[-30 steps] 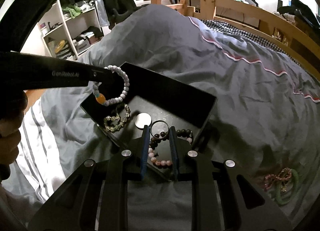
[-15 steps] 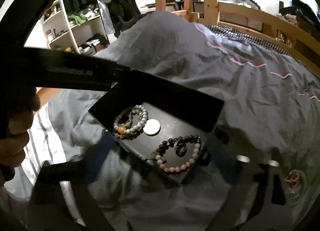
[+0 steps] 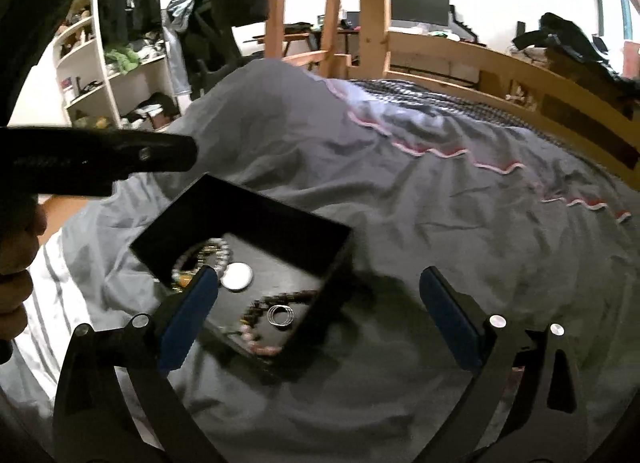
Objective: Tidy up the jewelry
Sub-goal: 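Grasp the pink beaded bracelet with the left tool while the right tool grasps the green jade bangle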
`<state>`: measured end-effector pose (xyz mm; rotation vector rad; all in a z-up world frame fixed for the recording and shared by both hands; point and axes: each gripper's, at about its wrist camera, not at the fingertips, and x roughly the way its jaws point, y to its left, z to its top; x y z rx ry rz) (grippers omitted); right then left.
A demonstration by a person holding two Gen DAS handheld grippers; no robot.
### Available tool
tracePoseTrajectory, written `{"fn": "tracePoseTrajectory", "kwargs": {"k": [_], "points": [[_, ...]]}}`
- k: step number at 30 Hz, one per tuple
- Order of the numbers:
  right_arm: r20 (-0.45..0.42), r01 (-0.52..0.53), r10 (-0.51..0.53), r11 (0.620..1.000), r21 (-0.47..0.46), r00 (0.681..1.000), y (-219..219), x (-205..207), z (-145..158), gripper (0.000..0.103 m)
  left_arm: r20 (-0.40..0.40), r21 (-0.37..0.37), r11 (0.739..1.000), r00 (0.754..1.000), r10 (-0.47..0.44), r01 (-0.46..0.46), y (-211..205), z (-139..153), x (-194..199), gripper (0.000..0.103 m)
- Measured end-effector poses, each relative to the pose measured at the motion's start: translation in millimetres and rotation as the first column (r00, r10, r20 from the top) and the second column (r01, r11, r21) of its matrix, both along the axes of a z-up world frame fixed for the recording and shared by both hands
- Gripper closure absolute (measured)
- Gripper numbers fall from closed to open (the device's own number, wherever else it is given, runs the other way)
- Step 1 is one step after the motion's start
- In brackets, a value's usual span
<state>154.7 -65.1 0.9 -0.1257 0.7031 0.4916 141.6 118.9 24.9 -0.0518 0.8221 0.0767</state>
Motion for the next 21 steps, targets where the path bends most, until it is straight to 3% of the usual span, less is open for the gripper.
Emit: {"fn": "tracePoseTrajectory", "kwargs": {"k": [5,11,14,16,19,21], "points": [[0.023,0.079,-0.079,0.996,-0.031,0.997,-39,1,16,0.004,0.034,-0.037,0.994,0.994,-0.102,0.103,-27,1,-4,0.006],[0.038,0.111,-0.106,0.979,-0.171,0.994,-88,-12,27,0.004,0.048,-0.056,0.978,0.979,-0.197,0.199,-63,-5,-6,0.006],[0.027,0.108,-0.105,0.966,-0.236,0.994,-111,-18,23,0.004,0.055,-0.101,0.962,0.967,-0.251,0.255,-80,-14,-4,0.006],[-0.003,0.103,-0.107,0.967,-0.232,0.994,-128,-22,16,0.004,0.064,-0.116,0.953,0.960,-0.274,0.280,-93,-21,1,0.006],[-0.028,0.090,-0.100,0.966,-0.240,0.995,-142,-24,2,0.004,0.030,-0.112,0.940,0.947,-0.320,0.321,-118,-40,11,0.006],[-0.051,0.088,-0.102,0.970,-0.227,0.993,-153,-22,-11,0.004,0.009,-0.065,0.928,0.930,-0.367,0.367,-140,-54,12,0.006]]}}
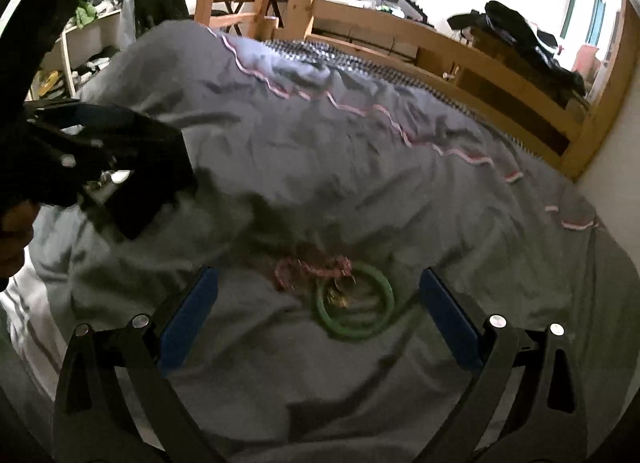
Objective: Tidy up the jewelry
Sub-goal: 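Grasp the pink beaded bracelet with the left tool while the right tool grasps the green jade bangle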
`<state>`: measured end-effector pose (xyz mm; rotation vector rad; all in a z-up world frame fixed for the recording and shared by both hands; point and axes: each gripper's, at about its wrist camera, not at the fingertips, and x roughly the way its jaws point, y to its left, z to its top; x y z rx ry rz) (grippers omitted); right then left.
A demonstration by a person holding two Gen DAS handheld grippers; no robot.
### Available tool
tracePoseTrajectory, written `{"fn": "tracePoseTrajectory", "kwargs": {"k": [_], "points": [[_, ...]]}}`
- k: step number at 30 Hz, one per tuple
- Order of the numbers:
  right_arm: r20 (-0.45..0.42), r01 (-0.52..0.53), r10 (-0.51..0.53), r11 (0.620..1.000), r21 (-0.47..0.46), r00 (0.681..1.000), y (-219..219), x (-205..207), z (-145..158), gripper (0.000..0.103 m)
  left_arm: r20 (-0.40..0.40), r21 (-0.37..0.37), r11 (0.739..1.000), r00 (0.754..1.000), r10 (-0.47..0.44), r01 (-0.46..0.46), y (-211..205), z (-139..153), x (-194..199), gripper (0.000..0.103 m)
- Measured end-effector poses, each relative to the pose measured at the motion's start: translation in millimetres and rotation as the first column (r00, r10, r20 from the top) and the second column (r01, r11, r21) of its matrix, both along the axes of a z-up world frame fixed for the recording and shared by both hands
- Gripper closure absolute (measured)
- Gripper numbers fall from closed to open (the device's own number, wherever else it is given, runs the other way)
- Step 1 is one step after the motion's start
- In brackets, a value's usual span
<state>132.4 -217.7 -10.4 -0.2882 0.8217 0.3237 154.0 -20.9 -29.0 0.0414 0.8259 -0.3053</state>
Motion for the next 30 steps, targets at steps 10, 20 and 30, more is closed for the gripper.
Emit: {"fn": "tracePoseTrajectory", "kwargs": {"k": [10,20,30], "points": [[-0.195,-0.018,0.023,0.999,0.031,0.981,-36,33,-70,0.050,-0.059,0.014,0.967,0.965,-0.255,0.256,-75,-39,19,0.013],[-0.173,-0.074,0.081,0.996,0.046,0.982,-36,30,-85,0.051,-0.140,0.079,0.959,0.956,-0.258,0.271,-105,-90,45,0.031],[-0.137,-0.190,0.184,0.981,-0.031,0.973,-13,26,-83,0.052,-0.212,0.001,0.982,0.959,-0.186,0.190,-76,-91,53,0.093]]}}
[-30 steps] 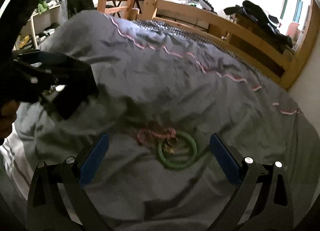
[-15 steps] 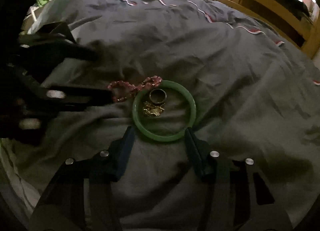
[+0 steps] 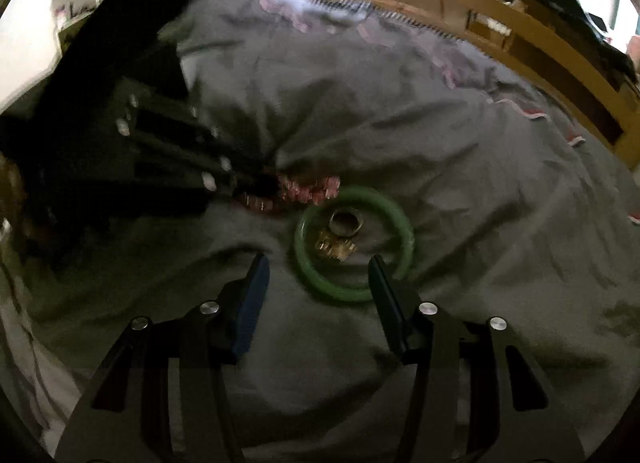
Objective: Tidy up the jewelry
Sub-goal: 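Grasp the pink beaded bracelet with the left tool while the right tool grasps the green jade bangle, then carry the pink bracelet and jade bangle into the box and release them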
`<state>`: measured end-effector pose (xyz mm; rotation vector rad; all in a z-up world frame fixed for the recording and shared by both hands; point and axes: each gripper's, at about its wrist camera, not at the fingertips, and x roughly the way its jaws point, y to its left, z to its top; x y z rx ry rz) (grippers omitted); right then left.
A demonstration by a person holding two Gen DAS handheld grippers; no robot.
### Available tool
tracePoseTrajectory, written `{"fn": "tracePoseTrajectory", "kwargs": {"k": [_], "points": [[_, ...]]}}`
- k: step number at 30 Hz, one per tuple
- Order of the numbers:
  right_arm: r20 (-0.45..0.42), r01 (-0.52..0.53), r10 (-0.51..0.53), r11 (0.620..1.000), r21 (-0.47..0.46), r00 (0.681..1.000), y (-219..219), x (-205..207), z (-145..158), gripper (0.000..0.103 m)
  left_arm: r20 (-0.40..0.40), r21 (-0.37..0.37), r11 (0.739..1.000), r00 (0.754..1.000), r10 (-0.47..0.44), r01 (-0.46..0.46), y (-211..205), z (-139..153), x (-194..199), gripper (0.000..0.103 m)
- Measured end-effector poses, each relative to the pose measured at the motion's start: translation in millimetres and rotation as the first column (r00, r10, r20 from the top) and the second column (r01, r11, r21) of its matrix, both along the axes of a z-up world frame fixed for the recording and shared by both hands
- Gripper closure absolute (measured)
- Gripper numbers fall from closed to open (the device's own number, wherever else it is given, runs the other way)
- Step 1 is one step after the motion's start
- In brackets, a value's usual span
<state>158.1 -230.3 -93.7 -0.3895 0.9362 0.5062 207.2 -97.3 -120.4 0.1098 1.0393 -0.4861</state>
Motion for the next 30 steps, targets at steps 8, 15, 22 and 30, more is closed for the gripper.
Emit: {"fn": "tracePoseTrajectory", "kwargs": {"k": [8,15,22,30], "points": [[-0.036,0.065,-0.063,0.997,0.045,0.997,-4,9,2,0.092,0.006,0.031,0.999,1.000,-0.014,0.014,2,18,-21,0.095],[-0.007,0.112,-0.113,0.975,0.194,0.994,-12,0,40,0.096,0.031,0.025,0.999,0.999,0.026,-0.027,20,47,-43,0.095],[0.040,0.128,-0.147,0.946,0.297,0.988,-9,-7,74,0.102,0.051,0.020,0.994,0.993,0.104,-0.106,46,73,-64,0.095],[-0.014,0.139,-0.138,0.983,0.119,0.990,14,-2,44,0.048,0.080,0.017,0.989,0.986,0.143,-0.145,73,85,-97,0.095]]}}
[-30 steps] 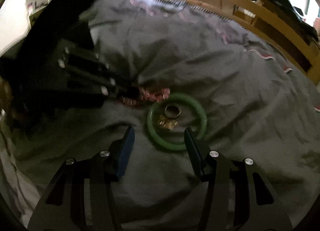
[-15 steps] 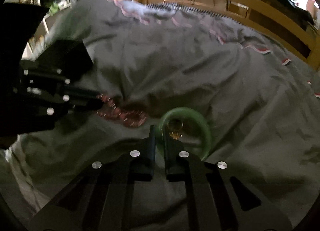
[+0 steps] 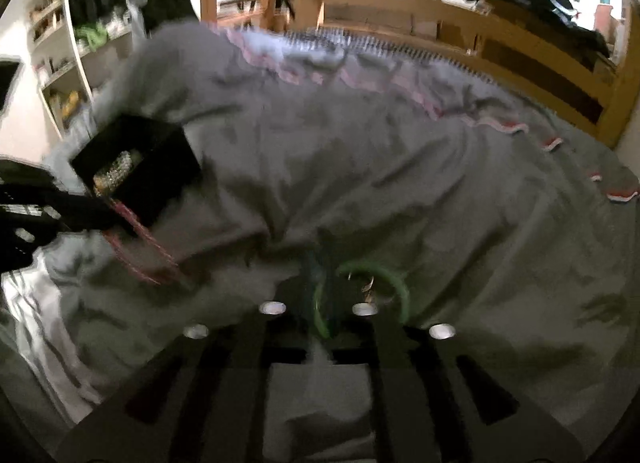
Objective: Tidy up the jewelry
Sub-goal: 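Carry the pink bracelet and jade bangle into the box and release them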
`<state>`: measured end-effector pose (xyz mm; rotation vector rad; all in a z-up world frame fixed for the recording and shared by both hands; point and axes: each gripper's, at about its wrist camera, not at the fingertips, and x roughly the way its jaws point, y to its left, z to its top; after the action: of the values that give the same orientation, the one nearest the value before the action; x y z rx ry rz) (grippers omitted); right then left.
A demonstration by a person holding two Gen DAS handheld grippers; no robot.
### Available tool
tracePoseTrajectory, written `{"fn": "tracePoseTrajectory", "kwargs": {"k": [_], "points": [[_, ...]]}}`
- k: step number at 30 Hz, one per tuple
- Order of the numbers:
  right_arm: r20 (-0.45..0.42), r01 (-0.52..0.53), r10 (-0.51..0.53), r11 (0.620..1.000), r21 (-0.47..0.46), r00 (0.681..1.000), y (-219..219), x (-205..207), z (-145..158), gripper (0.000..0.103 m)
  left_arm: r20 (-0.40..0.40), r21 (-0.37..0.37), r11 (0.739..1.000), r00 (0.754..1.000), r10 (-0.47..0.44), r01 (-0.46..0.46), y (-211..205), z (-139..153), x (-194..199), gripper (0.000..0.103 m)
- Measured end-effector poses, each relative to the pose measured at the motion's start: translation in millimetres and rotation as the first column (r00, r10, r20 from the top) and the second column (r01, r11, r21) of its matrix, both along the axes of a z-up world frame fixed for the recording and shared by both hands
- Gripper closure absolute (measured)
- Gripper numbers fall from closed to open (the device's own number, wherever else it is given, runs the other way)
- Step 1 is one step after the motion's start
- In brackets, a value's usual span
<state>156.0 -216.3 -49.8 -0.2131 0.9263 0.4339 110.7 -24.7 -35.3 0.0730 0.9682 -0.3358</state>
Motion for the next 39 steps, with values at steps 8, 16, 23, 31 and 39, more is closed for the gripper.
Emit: {"fn": "tracePoseTrajectory", "kwargs": {"k": [8,16,23,31,39], "points": [[-0.102,0.030,-0.028,0.999,0.018,0.994,16,24,-43,0.093,0.020,-0.031,0.999,1.000,-0.006,0.006,8,3,9,0.095],[0.010,0.010,-0.014,0.960,0.279,1.000,24,15,8,0.094,0.030,-0.062,0.996,0.998,0.062,-0.060,27,18,18,0.095],[0.125,-0.070,0.030,0.939,0.336,0.992,57,-5,47,0.094,0.103,-0.097,0.990,0.988,0.113,-0.103,54,52,11,0.095],[0.201,-0.149,0.079,0.921,0.361,0.976,90,-25,72,0.094,0.159,-0.112,0.980,0.971,0.178,-0.162,90,76,9,0.095],[0.222,-0.202,0.129,0.917,0.344,0.966,122,-37,75,0.094,0.161,-0.109,0.963,0.951,0.262,-0.247,125,80,13,0.095]]}}
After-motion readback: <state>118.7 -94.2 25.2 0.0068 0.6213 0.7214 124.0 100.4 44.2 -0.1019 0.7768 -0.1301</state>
